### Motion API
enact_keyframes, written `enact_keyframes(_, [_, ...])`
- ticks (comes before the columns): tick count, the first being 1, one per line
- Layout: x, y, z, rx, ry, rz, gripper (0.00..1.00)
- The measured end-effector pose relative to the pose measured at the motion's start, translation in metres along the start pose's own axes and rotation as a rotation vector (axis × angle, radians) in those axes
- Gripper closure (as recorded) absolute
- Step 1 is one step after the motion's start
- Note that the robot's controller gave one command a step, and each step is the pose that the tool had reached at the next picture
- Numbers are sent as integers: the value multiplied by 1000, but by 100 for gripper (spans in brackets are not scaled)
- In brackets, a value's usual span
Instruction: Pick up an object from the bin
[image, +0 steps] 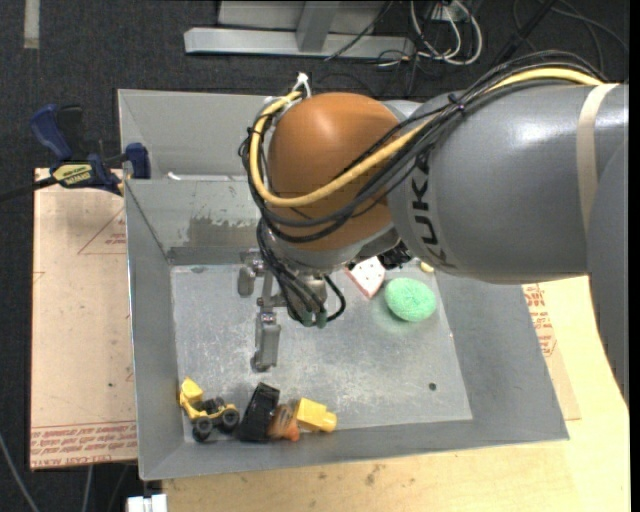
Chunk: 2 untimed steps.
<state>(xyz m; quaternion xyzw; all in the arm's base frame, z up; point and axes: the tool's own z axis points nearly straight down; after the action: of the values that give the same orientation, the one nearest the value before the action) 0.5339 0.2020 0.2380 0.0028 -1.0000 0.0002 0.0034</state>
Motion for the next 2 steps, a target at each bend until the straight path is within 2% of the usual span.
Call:
enact_keyframes(1, [-1,-1,-5,-2,-7,5,0])
enact_keyframes(2, [12,-10,35,-2,-11,-82,0])
